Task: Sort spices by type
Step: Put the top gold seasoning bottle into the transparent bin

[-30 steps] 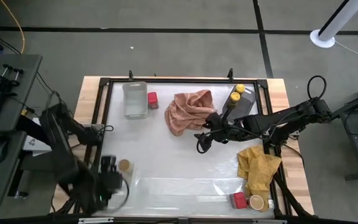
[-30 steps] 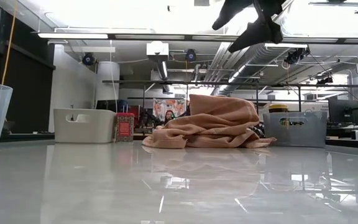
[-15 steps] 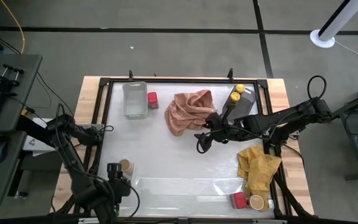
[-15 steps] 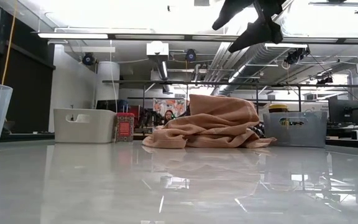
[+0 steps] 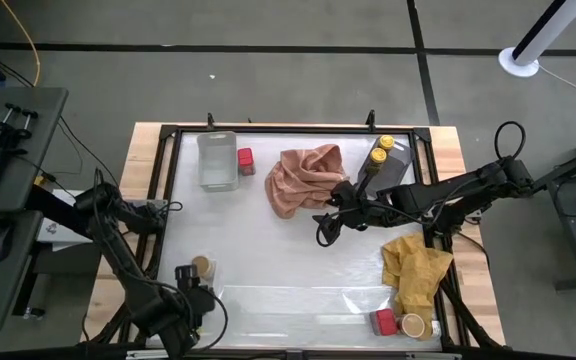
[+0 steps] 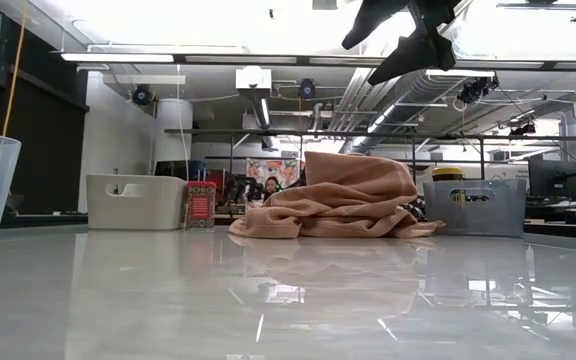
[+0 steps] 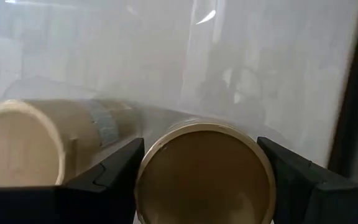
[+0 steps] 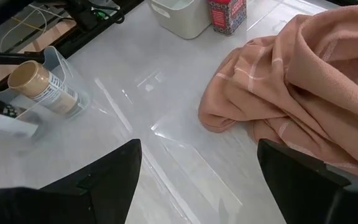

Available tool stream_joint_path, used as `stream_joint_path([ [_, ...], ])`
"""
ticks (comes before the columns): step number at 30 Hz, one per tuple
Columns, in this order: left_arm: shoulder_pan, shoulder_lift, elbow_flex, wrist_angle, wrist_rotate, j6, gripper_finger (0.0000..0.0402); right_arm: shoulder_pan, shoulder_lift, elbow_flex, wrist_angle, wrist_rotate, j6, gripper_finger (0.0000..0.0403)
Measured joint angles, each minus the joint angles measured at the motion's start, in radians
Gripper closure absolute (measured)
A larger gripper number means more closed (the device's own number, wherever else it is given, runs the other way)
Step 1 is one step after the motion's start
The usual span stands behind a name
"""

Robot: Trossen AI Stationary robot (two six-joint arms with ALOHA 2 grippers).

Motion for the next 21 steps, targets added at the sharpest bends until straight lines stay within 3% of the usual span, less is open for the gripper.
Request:
stream_joint_path([
  [8,0.034,0.000,-0.015,-0.016,-0.008,-0.008,0.0103,0.000,0.000,0.000,0.000,0.000,0.000,0.0086],
  [21,0.077,-0.054,0.038,-0.050,-0.001,0.137,0.0093,0.000,0.000,0.000,0.000,0.000,0.000,0.0086],
])
